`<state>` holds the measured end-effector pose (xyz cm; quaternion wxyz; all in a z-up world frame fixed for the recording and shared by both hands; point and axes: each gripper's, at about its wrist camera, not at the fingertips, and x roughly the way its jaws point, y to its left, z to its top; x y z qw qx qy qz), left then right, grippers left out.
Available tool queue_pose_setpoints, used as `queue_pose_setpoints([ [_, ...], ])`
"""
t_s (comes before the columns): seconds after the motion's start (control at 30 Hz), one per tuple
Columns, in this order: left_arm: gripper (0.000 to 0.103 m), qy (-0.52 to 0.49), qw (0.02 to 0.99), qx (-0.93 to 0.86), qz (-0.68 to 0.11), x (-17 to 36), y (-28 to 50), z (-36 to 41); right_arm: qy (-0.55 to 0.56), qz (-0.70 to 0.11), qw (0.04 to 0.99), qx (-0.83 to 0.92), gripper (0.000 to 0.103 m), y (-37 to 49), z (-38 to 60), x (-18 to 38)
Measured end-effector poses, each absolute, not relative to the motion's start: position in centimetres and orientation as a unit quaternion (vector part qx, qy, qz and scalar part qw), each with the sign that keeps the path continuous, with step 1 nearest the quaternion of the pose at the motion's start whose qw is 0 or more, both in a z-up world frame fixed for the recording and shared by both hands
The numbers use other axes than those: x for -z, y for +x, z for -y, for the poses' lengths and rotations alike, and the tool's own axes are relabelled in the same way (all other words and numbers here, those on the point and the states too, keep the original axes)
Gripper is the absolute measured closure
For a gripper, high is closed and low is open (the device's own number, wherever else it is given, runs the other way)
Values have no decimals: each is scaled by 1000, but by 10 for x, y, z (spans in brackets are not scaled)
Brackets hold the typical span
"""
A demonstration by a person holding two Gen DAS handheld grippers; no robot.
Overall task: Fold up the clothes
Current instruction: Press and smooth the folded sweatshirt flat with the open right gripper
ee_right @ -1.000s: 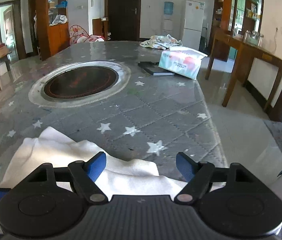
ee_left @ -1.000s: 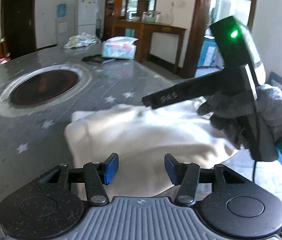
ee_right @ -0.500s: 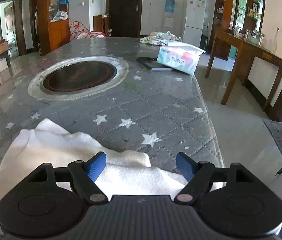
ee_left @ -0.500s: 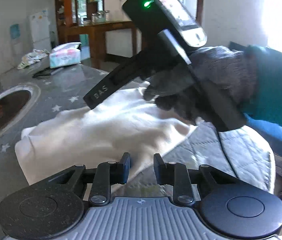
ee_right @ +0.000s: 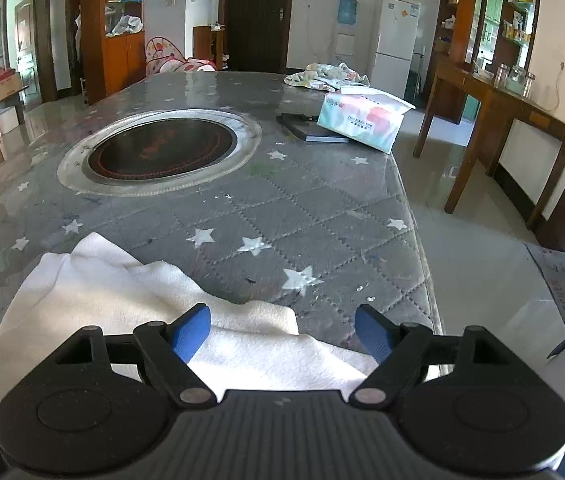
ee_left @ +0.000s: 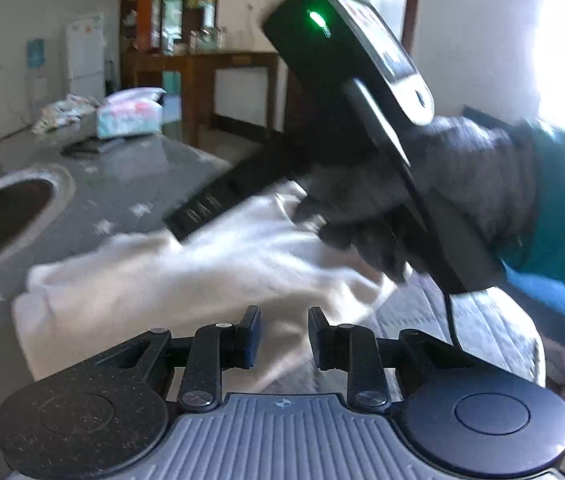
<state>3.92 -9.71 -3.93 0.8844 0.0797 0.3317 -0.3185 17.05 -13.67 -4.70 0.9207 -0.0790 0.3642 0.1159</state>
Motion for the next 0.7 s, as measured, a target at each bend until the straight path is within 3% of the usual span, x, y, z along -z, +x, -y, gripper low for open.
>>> queue_pose_setpoints([
  [0.33,71,77,866,340,-359,39,16,80,-70,-365,921,-116,21,166,137,55],
  [0.47,62,70,881,325,-337,23,12,64,-95,-337,928,-129,21,138,138,42],
  [0.7,59,41,908,261,-324,10,32,36,-173,-301,924,-159,18,76,127,46],
])
